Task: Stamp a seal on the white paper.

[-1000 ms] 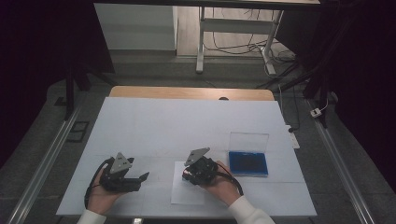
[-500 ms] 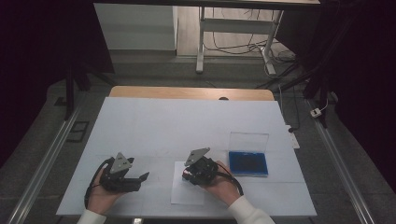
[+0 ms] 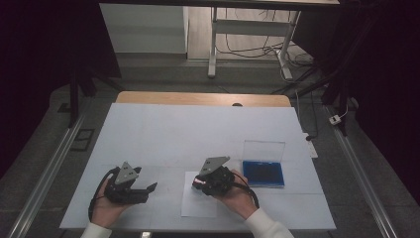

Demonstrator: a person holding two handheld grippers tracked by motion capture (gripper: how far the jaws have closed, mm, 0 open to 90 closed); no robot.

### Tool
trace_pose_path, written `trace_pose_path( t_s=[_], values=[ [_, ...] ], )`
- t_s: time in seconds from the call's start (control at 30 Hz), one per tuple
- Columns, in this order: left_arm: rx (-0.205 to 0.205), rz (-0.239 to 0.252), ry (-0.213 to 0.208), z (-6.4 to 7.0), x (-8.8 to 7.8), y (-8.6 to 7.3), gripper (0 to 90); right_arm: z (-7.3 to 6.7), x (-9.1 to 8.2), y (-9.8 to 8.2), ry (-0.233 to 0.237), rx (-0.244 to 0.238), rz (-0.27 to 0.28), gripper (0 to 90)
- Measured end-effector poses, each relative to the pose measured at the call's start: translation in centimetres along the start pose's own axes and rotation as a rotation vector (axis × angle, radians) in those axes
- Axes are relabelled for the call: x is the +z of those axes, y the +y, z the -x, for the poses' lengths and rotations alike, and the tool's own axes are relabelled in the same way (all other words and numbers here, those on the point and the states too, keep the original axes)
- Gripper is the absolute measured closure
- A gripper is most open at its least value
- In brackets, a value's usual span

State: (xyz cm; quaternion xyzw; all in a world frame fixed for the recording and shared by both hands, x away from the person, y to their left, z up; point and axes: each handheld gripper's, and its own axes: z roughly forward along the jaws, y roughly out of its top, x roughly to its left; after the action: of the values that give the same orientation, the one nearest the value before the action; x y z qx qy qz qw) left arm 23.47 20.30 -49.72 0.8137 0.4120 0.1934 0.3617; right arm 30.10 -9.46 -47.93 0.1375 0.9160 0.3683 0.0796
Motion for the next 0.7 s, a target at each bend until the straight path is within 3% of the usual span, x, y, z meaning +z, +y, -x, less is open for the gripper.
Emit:
trace_pose_path(
  t_s=[0.3, 0.7],
  values=[
    [0.002, -0.001, 0.001, 0.1, 0.0, 0.0, 23.2, 0.2, -2.9, 0.5, -0.014, 0.025, 0.067, 70.0],
    [0.008, -0.004, 0.005, 0.2, 0.0, 0.0, 23.3, 0.6, -3.6, 0.2, -0.048, 0.025, 0.068, 69.9]
  ],
)
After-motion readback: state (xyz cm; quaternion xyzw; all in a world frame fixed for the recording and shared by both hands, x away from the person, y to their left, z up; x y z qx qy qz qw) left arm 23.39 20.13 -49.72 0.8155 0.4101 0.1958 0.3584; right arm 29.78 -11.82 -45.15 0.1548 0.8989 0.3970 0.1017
